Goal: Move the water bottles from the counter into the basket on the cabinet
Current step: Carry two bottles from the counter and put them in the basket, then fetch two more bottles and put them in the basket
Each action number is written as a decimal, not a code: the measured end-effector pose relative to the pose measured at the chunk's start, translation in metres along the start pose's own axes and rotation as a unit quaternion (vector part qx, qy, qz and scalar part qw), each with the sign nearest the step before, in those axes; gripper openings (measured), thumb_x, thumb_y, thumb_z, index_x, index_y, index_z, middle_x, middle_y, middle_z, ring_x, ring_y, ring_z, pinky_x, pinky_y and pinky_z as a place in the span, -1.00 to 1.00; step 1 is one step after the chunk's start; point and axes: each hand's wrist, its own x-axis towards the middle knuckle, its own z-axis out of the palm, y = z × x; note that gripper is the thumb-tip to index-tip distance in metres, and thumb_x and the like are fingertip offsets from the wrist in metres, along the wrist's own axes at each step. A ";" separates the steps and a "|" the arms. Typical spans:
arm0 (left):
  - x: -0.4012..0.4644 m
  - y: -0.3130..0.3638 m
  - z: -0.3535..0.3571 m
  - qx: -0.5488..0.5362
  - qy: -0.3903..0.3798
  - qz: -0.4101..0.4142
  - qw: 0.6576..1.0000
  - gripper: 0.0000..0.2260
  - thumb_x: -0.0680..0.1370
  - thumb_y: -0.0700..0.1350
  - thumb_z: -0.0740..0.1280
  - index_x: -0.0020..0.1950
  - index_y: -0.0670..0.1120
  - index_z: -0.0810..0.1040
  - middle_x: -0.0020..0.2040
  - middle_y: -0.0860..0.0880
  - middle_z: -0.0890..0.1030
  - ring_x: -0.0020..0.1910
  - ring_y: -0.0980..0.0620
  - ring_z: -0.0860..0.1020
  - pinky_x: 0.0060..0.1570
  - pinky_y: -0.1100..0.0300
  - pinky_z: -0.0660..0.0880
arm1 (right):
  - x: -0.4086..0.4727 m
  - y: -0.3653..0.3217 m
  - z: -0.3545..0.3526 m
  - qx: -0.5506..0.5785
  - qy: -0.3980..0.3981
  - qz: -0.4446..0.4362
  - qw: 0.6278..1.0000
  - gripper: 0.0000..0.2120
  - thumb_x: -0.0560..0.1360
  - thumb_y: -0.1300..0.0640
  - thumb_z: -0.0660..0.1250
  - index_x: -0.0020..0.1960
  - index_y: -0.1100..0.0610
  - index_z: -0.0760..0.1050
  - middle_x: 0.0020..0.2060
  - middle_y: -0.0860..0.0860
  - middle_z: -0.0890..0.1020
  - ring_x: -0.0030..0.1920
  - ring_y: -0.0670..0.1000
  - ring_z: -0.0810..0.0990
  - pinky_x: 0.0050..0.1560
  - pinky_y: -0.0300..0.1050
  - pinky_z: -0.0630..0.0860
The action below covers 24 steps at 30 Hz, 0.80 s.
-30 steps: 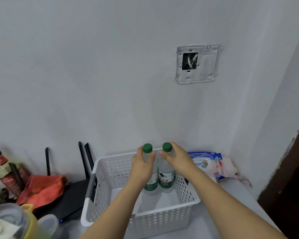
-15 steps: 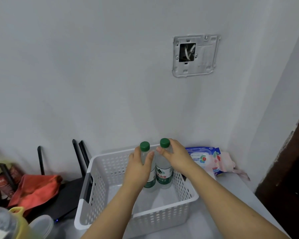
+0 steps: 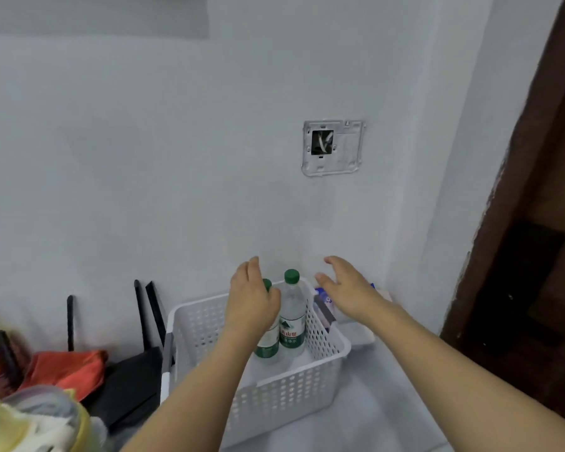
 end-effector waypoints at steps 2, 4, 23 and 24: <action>0.003 0.010 -0.008 0.028 0.008 0.057 0.998 -0.48 0.60 -0.16 0.21 0.53 -0.28 0.20 0.47 -0.26 0.31 0.44 -0.20 0.26 0.44 -0.01 0.22 | -0.017 -0.004 -0.013 -0.036 0.014 -0.004 0.999 -0.45 0.62 -0.06 0.14 0.53 0.14 0.14 0.52 0.06 0.21 0.49 0.04 0.19 0.48 -0.06 0.11; 0.003 0.023 -0.015 0.052 -0.002 0.116 0.992 -0.52 0.63 -0.13 0.20 0.51 -0.30 0.25 0.45 -0.26 0.34 0.44 -0.20 0.28 0.45 0.00 0.19 | -0.042 -0.008 -0.028 -0.084 0.051 0.016 0.995 -0.44 0.63 -0.03 0.13 0.54 0.18 0.11 0.53 0.10 0.17 0.51 0.06 0.13 0.50 -0.06 0.05; -0.123 0.243 0.012 0.013 -0.073 0.460 0.885 -0.68 0.62 -0.15 0.18 0.25 -0.34 0.49 0.18 -0.29 0.55 0.16 -0.28 0.49 0.22 -0.12 0.37 | -0.332 0.016 -0.186 -0.235 0.226 0.230 0.917 -0.45 0.65 -0.02 0.06 0.56 0.17 0.06 0.55 0.08 0.13 0.55 0.05 -0.01 0.52 -0.05 -0.09; -0.139 0.259 0.015 -0.005 -0.077 0.471 0.879 -0.69 0.62 -0.15 0.21 0.25 -0.34 0.50 0.18 -0.28 0.55 0.16 -0.28 0.49 0.22 -0.12 0.38 | -0.355 0.018 -0.194 -0.242 0.236 0.248 0.908 -0.45 0.64 -0.02 0.06 0.56 0.17 0.07 0.55 0.08 0.13 0.55 0.05 -0.01 0.51 -0.05 -0.10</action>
